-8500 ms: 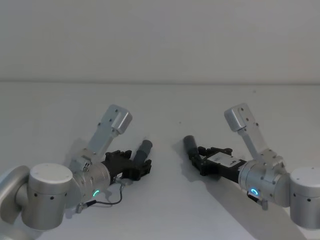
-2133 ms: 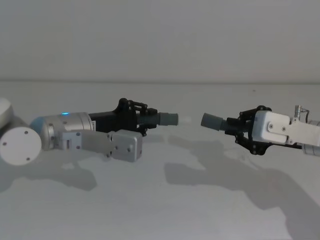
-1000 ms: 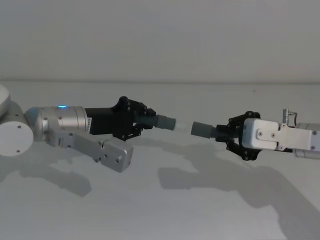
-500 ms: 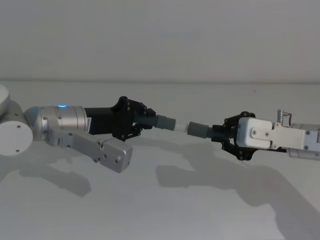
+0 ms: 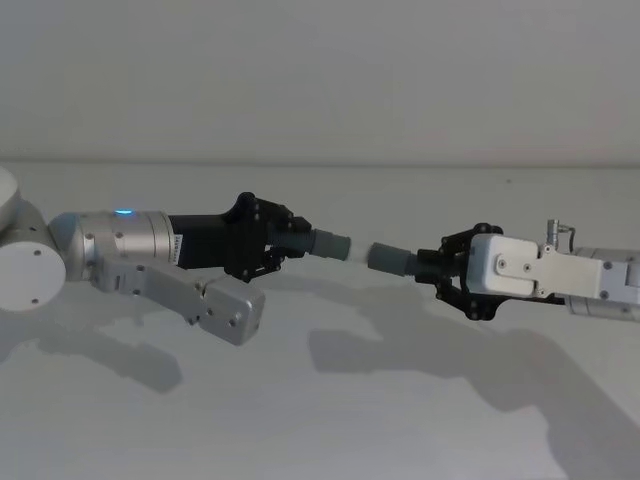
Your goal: Use both hands to pick up one end of the pipe from the table, align the ends, and insert them.
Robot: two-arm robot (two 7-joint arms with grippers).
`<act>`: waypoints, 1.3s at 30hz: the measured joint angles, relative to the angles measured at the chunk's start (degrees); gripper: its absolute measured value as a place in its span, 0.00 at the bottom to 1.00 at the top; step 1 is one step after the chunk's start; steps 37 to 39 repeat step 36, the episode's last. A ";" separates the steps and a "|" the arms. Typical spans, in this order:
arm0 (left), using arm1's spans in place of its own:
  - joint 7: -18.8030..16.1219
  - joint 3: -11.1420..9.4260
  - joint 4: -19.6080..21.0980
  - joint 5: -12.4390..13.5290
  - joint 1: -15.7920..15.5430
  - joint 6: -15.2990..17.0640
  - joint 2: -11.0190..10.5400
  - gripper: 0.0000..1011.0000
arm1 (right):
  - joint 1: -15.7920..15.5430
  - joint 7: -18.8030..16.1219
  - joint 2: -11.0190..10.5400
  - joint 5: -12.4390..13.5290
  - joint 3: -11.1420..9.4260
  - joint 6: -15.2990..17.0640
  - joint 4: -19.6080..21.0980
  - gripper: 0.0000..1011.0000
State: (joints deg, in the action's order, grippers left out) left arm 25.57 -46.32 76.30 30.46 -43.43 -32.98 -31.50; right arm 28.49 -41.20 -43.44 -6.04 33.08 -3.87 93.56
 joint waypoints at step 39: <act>0.01 0.00 0.01 0.00 0.00 -0.04 -0.01 0.33 | -0.09 0.80 1.72 0.77 0.31 0.29 -1.17 0.24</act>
